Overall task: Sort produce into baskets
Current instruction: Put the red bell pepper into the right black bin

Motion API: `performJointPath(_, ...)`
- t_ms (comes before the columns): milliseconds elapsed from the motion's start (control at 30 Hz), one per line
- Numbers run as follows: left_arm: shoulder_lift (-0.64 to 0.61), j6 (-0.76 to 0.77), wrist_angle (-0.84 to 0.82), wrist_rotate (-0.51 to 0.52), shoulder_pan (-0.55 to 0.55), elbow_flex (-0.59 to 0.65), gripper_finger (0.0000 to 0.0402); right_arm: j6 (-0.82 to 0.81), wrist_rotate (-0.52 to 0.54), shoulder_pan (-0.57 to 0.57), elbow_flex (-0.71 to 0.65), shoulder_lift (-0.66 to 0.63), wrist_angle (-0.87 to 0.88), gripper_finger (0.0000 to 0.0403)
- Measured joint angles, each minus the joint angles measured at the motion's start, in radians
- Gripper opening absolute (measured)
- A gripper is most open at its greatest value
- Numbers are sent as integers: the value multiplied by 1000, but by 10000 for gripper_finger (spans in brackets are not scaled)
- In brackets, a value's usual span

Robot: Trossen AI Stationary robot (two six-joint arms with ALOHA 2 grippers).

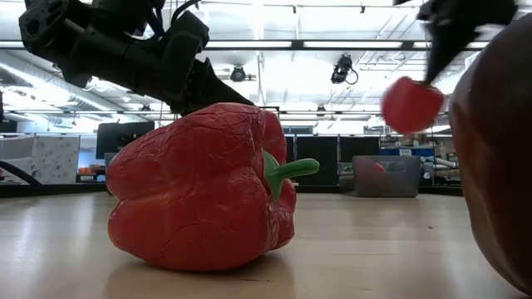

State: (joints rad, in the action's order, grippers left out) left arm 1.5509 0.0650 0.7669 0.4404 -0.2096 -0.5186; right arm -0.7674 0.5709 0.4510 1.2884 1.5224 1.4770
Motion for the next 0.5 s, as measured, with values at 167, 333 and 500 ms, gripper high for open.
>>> performJointPath(167,0,-4,-44,0,0,0,182,197,43,-285,0,-142,-53,21)
performJointPath(333,0,17,-90,0,-1,0,182,363,-6,-602,-2,-234,-131,21)
performJointPath(500,0,18,-78,0,-1,0,182,527,-93,-885,-56,-240,-312,21)
